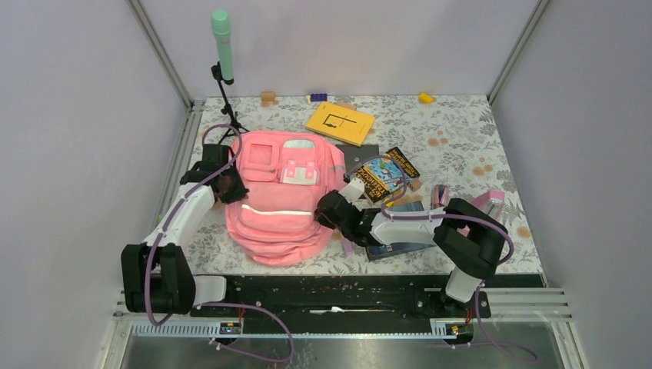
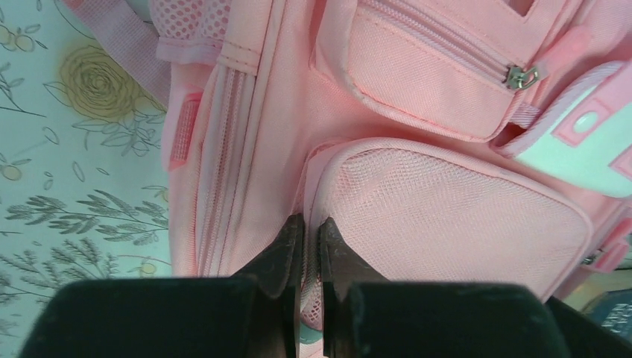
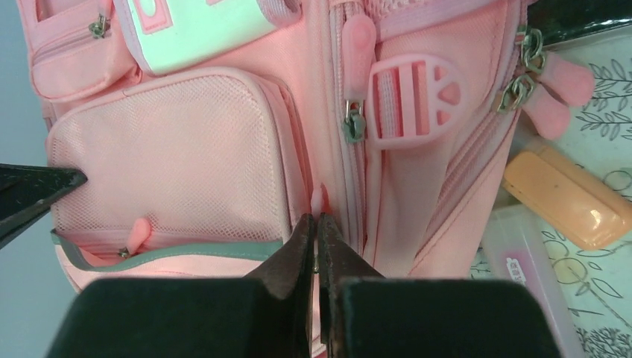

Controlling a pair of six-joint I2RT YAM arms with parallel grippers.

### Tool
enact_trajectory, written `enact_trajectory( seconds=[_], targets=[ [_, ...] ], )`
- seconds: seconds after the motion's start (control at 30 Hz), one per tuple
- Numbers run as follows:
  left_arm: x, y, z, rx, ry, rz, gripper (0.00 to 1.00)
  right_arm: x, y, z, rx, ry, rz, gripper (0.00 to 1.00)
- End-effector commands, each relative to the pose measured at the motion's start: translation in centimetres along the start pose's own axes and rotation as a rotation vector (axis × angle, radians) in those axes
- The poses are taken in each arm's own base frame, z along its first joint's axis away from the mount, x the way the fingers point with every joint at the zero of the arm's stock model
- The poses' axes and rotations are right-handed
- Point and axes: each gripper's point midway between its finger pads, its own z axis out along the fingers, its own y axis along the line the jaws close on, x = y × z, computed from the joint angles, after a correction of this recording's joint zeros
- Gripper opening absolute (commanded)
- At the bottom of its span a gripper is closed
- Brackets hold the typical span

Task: Pack the student bag
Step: Unzip the student bag at the center of the board.

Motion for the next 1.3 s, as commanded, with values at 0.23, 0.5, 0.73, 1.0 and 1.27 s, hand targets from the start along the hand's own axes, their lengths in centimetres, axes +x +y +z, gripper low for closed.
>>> enact_trajectory(
  seconds=[0.23,0.5,0.73,1.0,1.27],
  targets=[
    [-5.1,-1.9,-3.1,0.109,-0.318,-0.271,0.00,-6.9,2.4,-0.2,-0.014,-0.139,-0.103,0.00],
    [-3.5,-0.3,-3.0,0.105,-0.385,-0.457,0.00,-8.8,2.4,0.7,-0.009,-0.137,-0.104,0.00],
    [-3.5,0.1,-2.7,0.094,-0.411,-0.538,0.00,-4.2,0.3,0.3,-0.019,-0.014,-0.023,0.00],
    [-3.3,0.8,-2.8,0.072,-0.454,-0.585,0.00,-1.0,0.3,-1.1,-0.041,0.034,0.094,0.00],
    [-2.4,0.9,-2.2,0.071,-0.451,-0.623,0.00,0.2,3.3,-2.3,-0.120,0.036,0.225,0.00]
  ],
)
